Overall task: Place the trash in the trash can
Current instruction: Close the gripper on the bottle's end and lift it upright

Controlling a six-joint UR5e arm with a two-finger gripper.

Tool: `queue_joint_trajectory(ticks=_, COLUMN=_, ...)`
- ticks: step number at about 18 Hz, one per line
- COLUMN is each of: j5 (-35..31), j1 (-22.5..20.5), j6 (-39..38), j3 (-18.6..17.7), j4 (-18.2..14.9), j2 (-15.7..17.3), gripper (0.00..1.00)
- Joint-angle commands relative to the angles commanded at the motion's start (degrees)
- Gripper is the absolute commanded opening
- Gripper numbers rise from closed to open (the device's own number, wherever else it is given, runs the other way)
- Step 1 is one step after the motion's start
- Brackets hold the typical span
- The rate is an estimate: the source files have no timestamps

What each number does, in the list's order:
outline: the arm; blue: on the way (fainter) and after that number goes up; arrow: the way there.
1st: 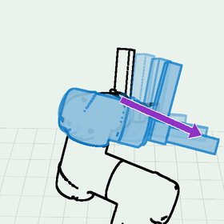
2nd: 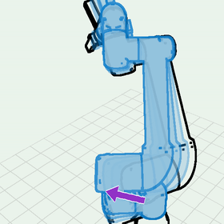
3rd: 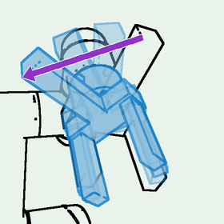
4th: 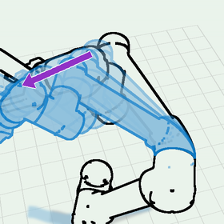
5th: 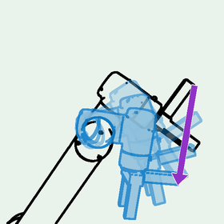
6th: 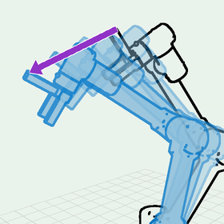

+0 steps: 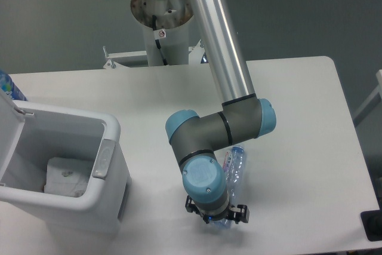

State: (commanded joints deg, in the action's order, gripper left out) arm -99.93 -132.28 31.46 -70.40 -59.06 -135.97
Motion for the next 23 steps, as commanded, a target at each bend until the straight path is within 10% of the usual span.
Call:
queue_joint_trajectory(ticks=8, j5=-1.7, j1=0.8, j6=-0.4, j3=0.9, j4=0.0, j2=-0.8, gripper=0.85)
queue_joint_trajectory(ticks=16, j5=-1.0, j1=0.8, j6=-0.9, j3=1.3, j4=-0.3, j2=-0.2, gripper=0.43)
queue_joint_trajectory(ticks=23, j5=2.2, j1=0.8, j6=-0.8, j3=1.4, j4=-0.4, j2=1.4, gripper=0.36)
